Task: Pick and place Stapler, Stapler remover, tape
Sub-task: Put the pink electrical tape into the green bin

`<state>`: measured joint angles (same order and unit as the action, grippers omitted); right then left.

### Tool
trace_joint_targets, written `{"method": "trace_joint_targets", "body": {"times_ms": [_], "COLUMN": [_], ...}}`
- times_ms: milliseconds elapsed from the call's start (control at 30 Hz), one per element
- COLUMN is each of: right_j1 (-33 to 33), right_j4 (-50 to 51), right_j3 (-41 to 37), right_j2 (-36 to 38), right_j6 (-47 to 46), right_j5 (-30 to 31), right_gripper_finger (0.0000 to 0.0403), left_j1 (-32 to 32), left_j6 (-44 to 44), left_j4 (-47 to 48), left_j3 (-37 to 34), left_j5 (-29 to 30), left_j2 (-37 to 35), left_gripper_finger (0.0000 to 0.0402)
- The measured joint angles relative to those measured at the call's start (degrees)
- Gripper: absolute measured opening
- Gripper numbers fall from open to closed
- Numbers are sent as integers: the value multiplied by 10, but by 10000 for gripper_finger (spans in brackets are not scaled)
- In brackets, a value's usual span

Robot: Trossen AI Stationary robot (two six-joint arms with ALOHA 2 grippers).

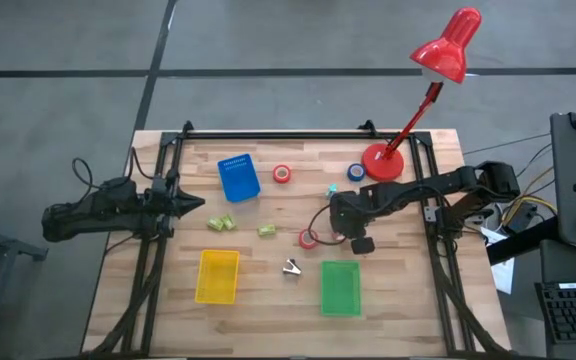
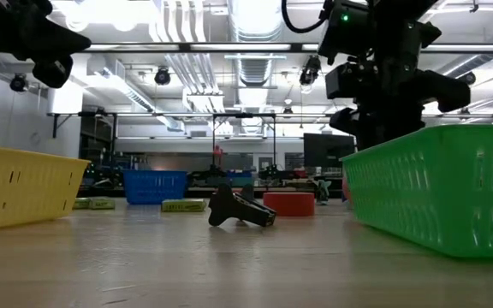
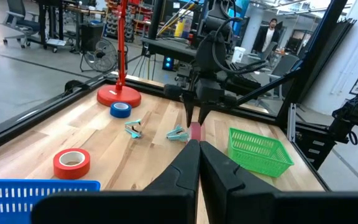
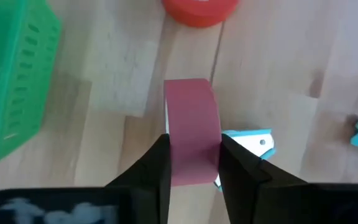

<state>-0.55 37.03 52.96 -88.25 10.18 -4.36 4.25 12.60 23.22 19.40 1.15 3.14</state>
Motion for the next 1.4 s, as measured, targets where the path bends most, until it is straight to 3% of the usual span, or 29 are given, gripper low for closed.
{"method": "trace_joint_targets", "body": {"times_ms": [133, 300, 467, 667, 933, 1400], "right_j1": [-5, -6, 0, 53, 115, 123], "right_j4": [5, 42, 31, 33, 36, 33], "right_j3": [14, 70, 124, 156, 122, 110], "right_j2": [8, 21, 30, 29, -6, -106], "right_j6": [-46, -176, -338, -487, -544, -535], "right_j5": [0, -29, -136, -219, -224, -279], "right_gripper_finger": [92, 99, 104, 106, 108, 116], "left_j1": [0, 0, 0, 0, 0, 0], "left_j6": [0, 0, -27, -25, -21, -21], "left_j4": [0, 0, 19, 35, 35, 35], "left_j3": [0, 0, 0, 0, 0, 0], "left_j5": [0, 0, 1, 2, 3, 2], "left_j2": [0, 0, -5, -7, -6, -6], "left_gripper_finger": [14, 14, 14, 14, 14, 14]}}
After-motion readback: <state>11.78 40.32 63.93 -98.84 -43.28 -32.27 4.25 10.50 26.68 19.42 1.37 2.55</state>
